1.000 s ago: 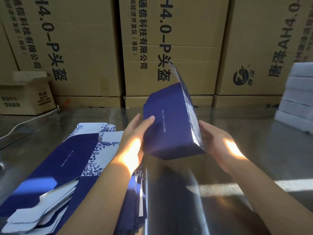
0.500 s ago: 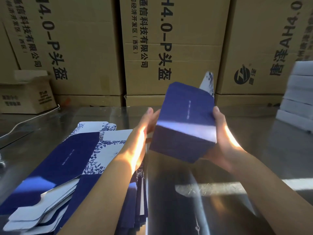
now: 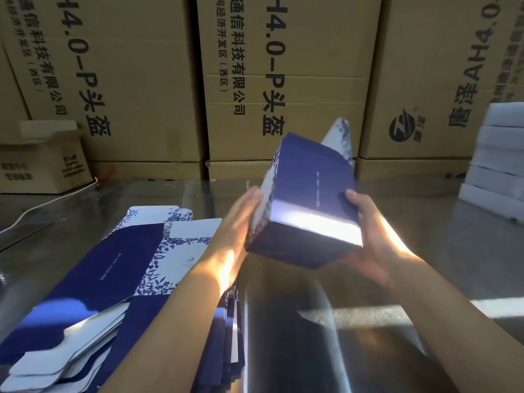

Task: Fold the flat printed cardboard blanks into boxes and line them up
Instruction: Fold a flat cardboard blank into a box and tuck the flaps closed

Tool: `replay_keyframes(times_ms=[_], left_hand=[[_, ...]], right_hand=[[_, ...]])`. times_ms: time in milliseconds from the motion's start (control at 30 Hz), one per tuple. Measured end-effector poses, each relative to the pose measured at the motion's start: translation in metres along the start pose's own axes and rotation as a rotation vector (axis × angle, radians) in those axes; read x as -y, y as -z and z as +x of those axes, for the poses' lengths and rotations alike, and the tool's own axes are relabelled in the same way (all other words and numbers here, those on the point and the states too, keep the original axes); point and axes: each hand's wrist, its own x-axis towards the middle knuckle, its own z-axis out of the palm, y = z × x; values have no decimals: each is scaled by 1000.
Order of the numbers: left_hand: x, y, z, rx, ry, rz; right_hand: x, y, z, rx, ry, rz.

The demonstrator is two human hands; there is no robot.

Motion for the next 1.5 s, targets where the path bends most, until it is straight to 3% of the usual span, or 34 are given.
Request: replay_keyframes(times_ms=[167, 433, 567, 800, 967, 1100, 1300, 1400, 1500], left_hand=[[14, 6, -1, -55, -89, 74], [14, 12, 6, -349, -97, 90], [14, 7, 5, -352, -109, 88], [15, 3, 3, -354, -115, 232], [10, 3, -3, -317, -109, 250], [4, 0, -7, -302, -240, 250], [9, 6, -13, -166, -536, 878], [9, 12, -11, -191, -588, 923], [8, 11, -10, -202, -582, 922]], right_hand=[[-8, 7, 5, -130, 126, -170], [-12, 5, 2, -215, 138, -290], [-16, 0, 1, -276, 194, -374], [-15, -9, -3, -397, 467, -520], [-6, -8, -7, -358, 327, -457], [-2, -8, -10, -312, 176, -383], [1, -13, -15, -305, 46, -245], [8, -15, -15, -410, 101, -146], [13, -10, -10, -716, 426, -259]])
